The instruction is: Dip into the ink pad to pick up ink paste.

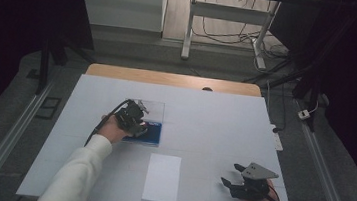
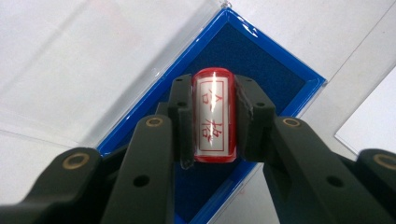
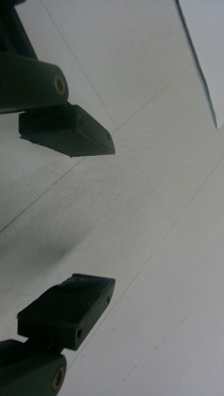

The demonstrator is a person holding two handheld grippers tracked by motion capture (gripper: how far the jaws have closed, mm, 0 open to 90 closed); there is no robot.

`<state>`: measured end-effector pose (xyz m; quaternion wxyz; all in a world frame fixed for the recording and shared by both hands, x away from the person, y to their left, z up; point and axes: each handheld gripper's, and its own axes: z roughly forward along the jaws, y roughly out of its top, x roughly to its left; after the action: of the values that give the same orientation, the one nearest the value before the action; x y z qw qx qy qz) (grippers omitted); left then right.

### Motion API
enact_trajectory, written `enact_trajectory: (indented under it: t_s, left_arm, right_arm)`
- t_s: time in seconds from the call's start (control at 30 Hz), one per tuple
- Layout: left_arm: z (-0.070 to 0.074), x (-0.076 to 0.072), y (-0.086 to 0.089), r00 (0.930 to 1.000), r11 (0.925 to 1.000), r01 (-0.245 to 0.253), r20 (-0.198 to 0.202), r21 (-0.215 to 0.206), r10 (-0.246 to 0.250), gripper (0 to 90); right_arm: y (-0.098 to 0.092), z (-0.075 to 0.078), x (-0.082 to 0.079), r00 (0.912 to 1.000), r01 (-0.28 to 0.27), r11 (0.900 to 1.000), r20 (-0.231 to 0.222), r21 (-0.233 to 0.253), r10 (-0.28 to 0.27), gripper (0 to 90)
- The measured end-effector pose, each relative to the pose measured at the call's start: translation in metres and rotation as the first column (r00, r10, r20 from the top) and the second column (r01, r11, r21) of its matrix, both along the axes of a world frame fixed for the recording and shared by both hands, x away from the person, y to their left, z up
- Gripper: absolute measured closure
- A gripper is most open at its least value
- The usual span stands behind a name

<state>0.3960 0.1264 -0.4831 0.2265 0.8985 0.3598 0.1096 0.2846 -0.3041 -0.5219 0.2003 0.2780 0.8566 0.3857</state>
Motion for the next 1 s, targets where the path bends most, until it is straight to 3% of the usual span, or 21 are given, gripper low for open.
enact_trajectory:
  t_s: [0.43, 0.57, 0.67, 0.83, 1.0]
  left_arm:
    - [0.001, 0.001, 0.001, 1.0, 0.9999, -0.002, -0.007, -0.012, 0.002, 70.7]
    - [0.012, -0.001, 0.0, 0.9997, 0.999, 0.011, 0.021, 0.043, -0.012, 70.2]
    - [0.027, -0.002, 0.008, 0.9991, 0.9996, -0.016, 0.04, -0.024, 0.017, 70.1]
    - [0.049, -0.012, 0.012, 0.9976, 0.9982, -0.002, 0.069, -0.06, 0.006, 70.1]
    - [0.057, -0.018, 0.012, 0.9967, 0.9975, 0.006, 0.081, -0.07, 0.0, 70.0]
  right_arm:
    - [-0.001, 0.001, 0.0, 1.0, 0.005, 1.0, 0.005, 0.009, -0.005, 29.6]
    - [-0.002, 0.002, -0.001, 1.0, 0.006, 1.0, 0.007, 0.015, -0.006, 29.6]
    - [-0.003, 0.001, 0.0, 0.9999, 0.01, 1.0, 0.009, 0.015, -0.01, 29.6]
    - [-0.004, 0.002, 0.0, 0.9999, 0.008, 1.0, 0.009, 0.018, -0.008, 29.6]
    - [-0.001, 0.002, -0.002, 0.9999, 0.007, 1.0, 0.013, 0.008, -0.007, 29.6]
